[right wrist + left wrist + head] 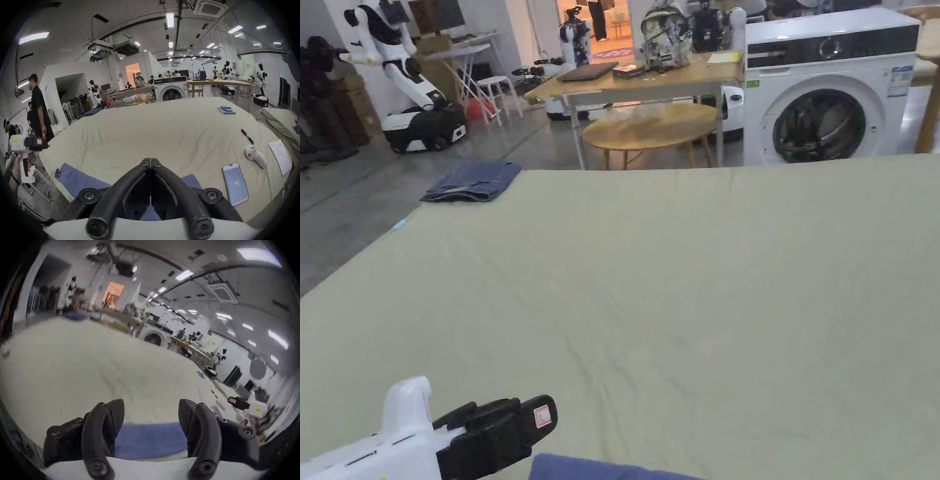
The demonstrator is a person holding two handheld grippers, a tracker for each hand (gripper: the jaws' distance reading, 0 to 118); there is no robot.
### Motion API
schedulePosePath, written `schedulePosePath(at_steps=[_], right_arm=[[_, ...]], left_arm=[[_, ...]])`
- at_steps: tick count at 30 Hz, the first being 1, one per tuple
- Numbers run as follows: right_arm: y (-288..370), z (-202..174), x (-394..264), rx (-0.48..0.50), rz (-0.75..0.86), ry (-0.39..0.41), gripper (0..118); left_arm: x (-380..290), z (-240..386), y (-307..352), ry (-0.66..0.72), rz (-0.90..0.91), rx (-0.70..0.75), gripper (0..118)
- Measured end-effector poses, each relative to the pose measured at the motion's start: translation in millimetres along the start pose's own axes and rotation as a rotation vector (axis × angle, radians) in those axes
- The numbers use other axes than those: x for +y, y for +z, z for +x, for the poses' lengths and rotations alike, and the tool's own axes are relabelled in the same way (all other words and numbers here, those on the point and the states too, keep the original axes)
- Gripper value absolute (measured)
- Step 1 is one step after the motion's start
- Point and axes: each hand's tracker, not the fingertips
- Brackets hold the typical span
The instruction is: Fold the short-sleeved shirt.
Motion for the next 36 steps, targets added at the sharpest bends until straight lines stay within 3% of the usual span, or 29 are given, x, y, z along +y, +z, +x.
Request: schedulePosePath(at_steps=[4, 7, 9, 13, 14, 15, 16, 18, 20, 22, 27, 29, 30, 31, 33, 36], right_arm=[[0, 12, -14, -0.005, -0.047, -0.046, 0], [-1, 18, -20, 0.002, -0.073, -0.072, 0], [0, 19, -23, 0.001, -0.085, -0.072, 0], [3, 19, -23, -0.003, -0.101, -0.063, 0], [5, 17, -22, -0.006, -0.103, -0.061, 0], [6, 17, -22, -0.006, -0.103, -0.06, 0], [6, 18, -23, -0.008, -0.104, -0.06, 0], [7, 18, -22, -0.012, -0.109, -0.062, 0], [8, 20, -23, -0.014, -0.111, -0.065, 0], [8, 19, -22, -0.017, -0.113, -0.067, 0], [6, 23, -25, -0.008, -0.123, -0.083, 0], [5, 24, -29, -0.001, -0.126, -0.094, 0], [4, 24, -31, 0.001, -0.126, -0.104, 0], [3, 24, -33, 0.005, -0.128, -0.117, 0], [0, 24, -35, 0.011, -0.13, -0.136, 0], [-1, 17, -35, 0.023, -0.132, -0.14, 0]], left_arm=[[-18, -90, -3, 0.22, -0.115, 0.02, 70], [-41, -123, -22, 0.316, -0.199, 0.076, 70], [-54, -134, -39, 0.357, -0.183, 0.019, 70], [-74, -144, -70, 0.549, -0.135, -0.267, 68], [-76, -140, -80, 0.557, -0.154, -0.261, 61], [-80, -143, -83, 0.544, -0.169, -0.242, 44], [-82, -140, -91, 0.529, -0.212, -0.226, 13], [-87, -139, -99, 0.57, -0.283, -0.193, 8], [-80, -121, -86, 0.613, -0.208, -0.203, 7], [-59, -116, -66, 0.598, -0.088, -0.132, 6], [1, -99, -6, 0.482, -0.028, 0.016, 6], [22, -72, 10, 0.286, -0.006, 0.2, 6], [26, -58, 12, 0.237, -0.021, 0.217, 6], [28, -43, 8, 0.186, -0.022, 0.208, 6], [20, -3, -12, 0.177, -0.075, 0.039, 6], [-17, 45, -68, 0.101, -0.165, -0.015, 6]])
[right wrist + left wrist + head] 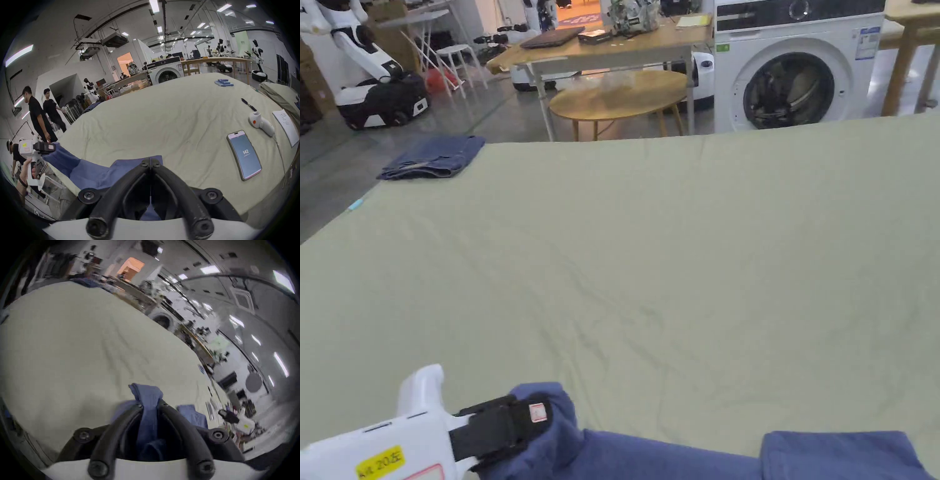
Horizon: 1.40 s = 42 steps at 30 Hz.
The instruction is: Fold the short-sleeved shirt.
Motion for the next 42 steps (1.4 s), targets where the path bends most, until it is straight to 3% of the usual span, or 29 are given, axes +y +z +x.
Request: schedulePosePath(at_steps=[3, 6, 7, 8, 9, 11, 12, 13, 15, 17, 22, 24, 28, 30, 31, 32, 33, 39, 42], right_arm=[[6, -10, 0, 0.01, 0.003, 0.017, 0], [11, -9, -4, 0.014, 0.006, 0.002, 0], [12, -8, -5, 0.013, 0.006, -0.008, 0], [13, -6, -7, 0.009, 0.004, -0.014, 0], [13, -4, -9, 0.002, 0.001, -0.018, 0], [14, 1, -14, -0.013, -0.007, -0.026, 0], [15, 4, -15, -0.015, -0.01, -0.034, 0], [15, 7, -17, -0.015, -0.013, -0.045, 0], [16, 11, -20, -0.017, -0.013, -0.063, 0], [18, 14, -23, -0.016, -0.01, -0.084, 0], [16, 18, -28, -0.014, -0.017, -0.117, 0], [17, 17, -29, -0.013, -0.019, -0.12, 0], [18, 15, -30, -0.012, -0.022, -0.121, 0], [16, 18, -30, -0.002, -0.03, -0.14, 0], [15, 18, -30, -0.003, -0.031, -0.143, 0], [16, 18, -31, -0.005, -0.03, -0.144, 0], [16, 18, -31, -0.006, -0.029, -0.144, 0], [9, 16, -32, 0.015, -0.052, -0.16, 0], [8, 12, -33, 0.02, -0.063, -0.145, 0]], left_arm=[[-34, 19, -78, 0.016, -0.147, -0.02, 6], [-58, 41, -131, -0.103, -0.243, 0.006, 6], [-60, 55, -138, -0.114, -0.246, 0.007, 15], [-60, 59, -139, -0.109, -0.232, -0.029, 37], [-57, 60, -134, -0.085, -0.217, -0.153, 57], [-50, 55, -119, -0.033, -0.153, -0.325, 60], [-46, 54, -114, -0.031, -0.143, -0.326, 59], [-43, 51, -109, -0.033, -0.138, -0.29, 46], [-41, 45, -102, -0.017, -0.09, -0.194, 0], [-47, 35, -110, -0.017, -0.091, -0.081, 0], [-94, 30, -163, -0.059, -0.35, -0.129, 0], [-108, 41, -180, -0.1, -0.352, -0.04, 0], [-89, 28, -164, 0.077, -0.321, -0.115, 0], [-77, 24, -135, 0.051, -0.258, -0.131, 21], [-68, 21, -117, 0.024, -0.205, -0.117, 44], [-59, 16, -97, -0.001, -0.165, -0.098, 58], [-51, 9, -80, -0.017, -0.139, -0.085, 64], [-24, -69, -29, 0.004, -0.104, 0.062, 68], [-31, -106, -50, 0.168, -0.17, 0.008, 68]])
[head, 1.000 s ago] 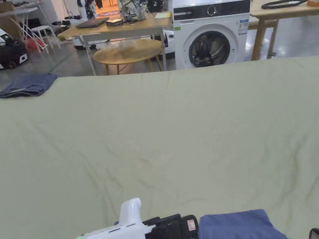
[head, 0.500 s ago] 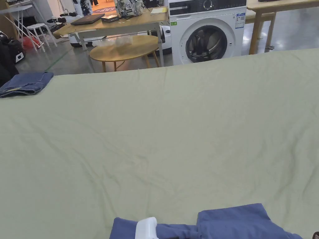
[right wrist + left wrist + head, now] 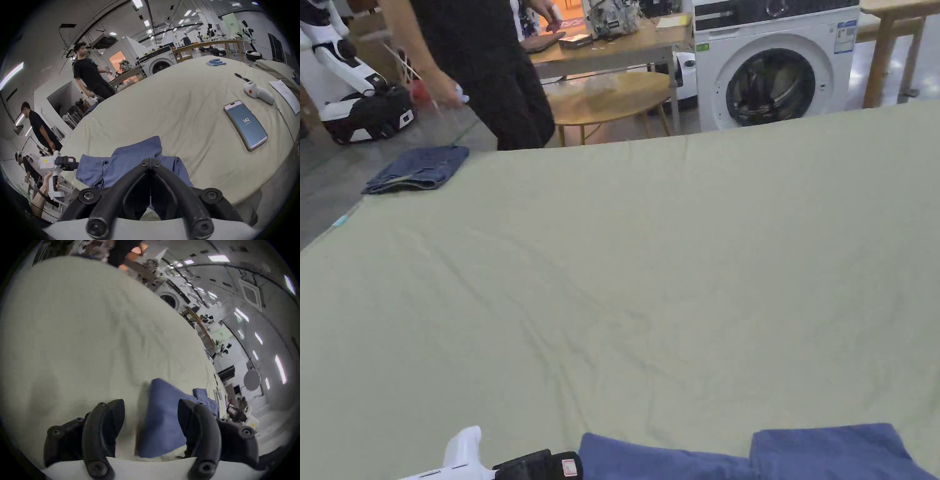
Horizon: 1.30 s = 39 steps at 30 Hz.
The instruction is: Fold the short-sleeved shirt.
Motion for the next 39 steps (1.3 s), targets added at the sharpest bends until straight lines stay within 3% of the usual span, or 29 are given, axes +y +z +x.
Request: schedulePosePath(at_steps=[2, 4, 5, 7, 13, 15, 17, 23, 28, 29, 30, 31, 32, 33, 35, 36, 37, 38, 39], right_arm=[[1, -3, 0, 0.007, -0.004, 0.008, 0], [2, -4, 0, 0.008, -0.002, 0.012, 0], [2, -4, 1, 0.007, -0.003, 0.013, 0], [3, -3, 1, 0.008, -0.003, 0.015, 0], [7, 5, 7, 0.008, 0.012, 0.009, 0], [8, 6, 7, 0.005, 0.019, 0.005, 0], [8, 8, 7, 0.011, 0.025, 0.001, 0], [14, 4, 5, 0.022, 0.049, -0.025, 0], [22, 5, 0, 0.008, 0.055, -0.012, 0], [24, 7, -2, -0.003, 0.057, -0.014, 0], [26, 9, -3, -0.007, 0.059, -0.02, 0], [28, 12, -5, -0.012, 0.06, -0.031, 0], [29, 17, -8, -0.017, 0.062, -0.042, 0], [30, 20, -9, -0.022, 0.062, -0.049, 0], [34, 25, -12, -0.041, 0.062, -0.059, 0], [37, 26, -13, -0.047, 0.063, -0.063, 0], [39, 29, -14, -0.053, 0.063, -0.069, 0], [41, 31, -14, -0.062, 0.064, -0.074, 0], [44, 32, -15, -0.068, 0.068, -0.075, 0]], left_arm=[[-9, -1, -22, 0.061, -0.05, -0.08, 48], [-14, -1, -35, 0.156, -0.043, -0.25, 6], [-19, -2, -50, 0.176, -0.075, -0.231, 3], [-24, 12, -52, 0.081, -0.039, -0.099, 2], [-6, 16, 30, 0.145, 0.154, -0.134, 2], [1, 32, 57, 0.036, 0.206, -0.062, 2], [2, 65, 70, -0.032, 0.206, -0.093, 2], [-35, 172, -26, -0.227, 0.007, -0.2, 2], [-63, 209, -139, -0.193, -0.214, -0.317, 2], [-67, 213, -157, -0.225, -0.265, -0.315, 5], [-73, 221, -169, -0.251, -0.294, -0.298, 17], [-78, 227, -177, -0.278, -0.304, -0.276, 44], [-80, 231, -183, -0.297, -0.327, -0.304, 52], [-81, 236, -181, -0.283, -0.331, -0.323, 52], [-80, 239, -174, -0.258, -0.308, -0.368, 52], [-80, 238, -170, -0.254, -0.289, -0.392, 43], [-77, 233, -167, -0.258, -0.277, -0.378, 18], [-79, 233, -171, -0.27, -0.274, -0.347, 0], [-82, 234, -178, -0.303, -0.285, -0.284, 0]])
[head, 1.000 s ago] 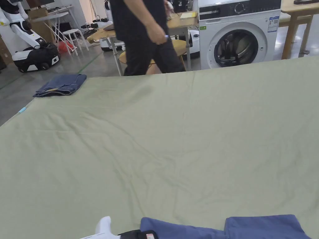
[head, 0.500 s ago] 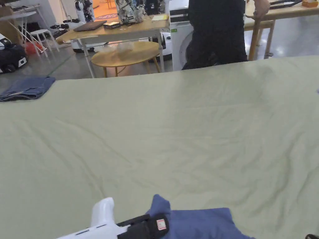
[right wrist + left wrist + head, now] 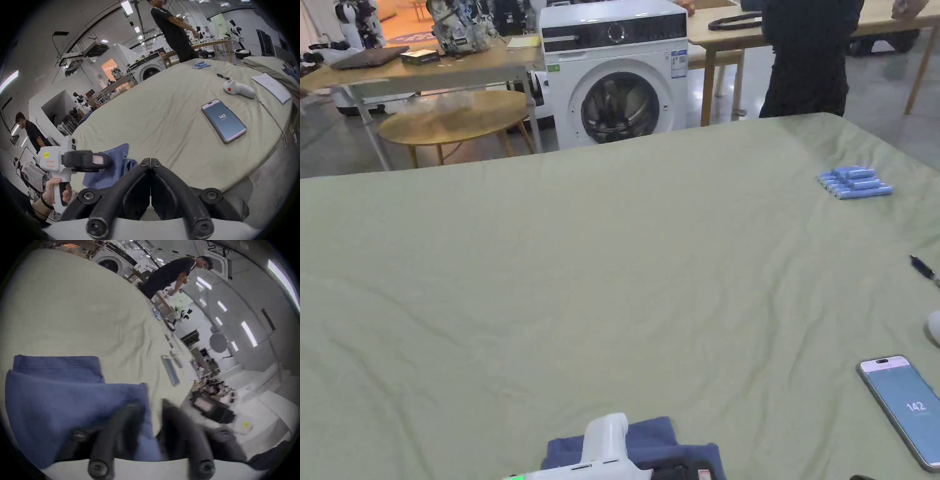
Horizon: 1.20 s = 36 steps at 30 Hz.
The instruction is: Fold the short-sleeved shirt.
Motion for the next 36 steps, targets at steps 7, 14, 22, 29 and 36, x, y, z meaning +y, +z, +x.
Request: schedulePosePath(at_steps=[7, 14, 22, 29, 36], right_arm=[[4, -5, -7, 0.013, 0.008, -0.015, 0], [-45, -36, -20, 0.12, -0.154, 0.073, 0], [-127, -75, -29, 0.011, -0.38, 0.204, 0], [-130, -68, -35, 0.028, -0.381, 0.216, 0], [-126, -66, -29, 0.048, -0.384, 0.169, 0]], left_arm=[[-23, 0, -52, -0.088, -0.128, 0.132, 0], [-11, 19, 19, -0.098, 0.016, 0.103, 62], [-7, -47, 138, 0.089, 0.132, 0.186, 68], [-15, -115, 118, 0.237, 0.114, 0.091, 68], [-28, -139, 85, 0.351, 0.085, -0.023, 26]])
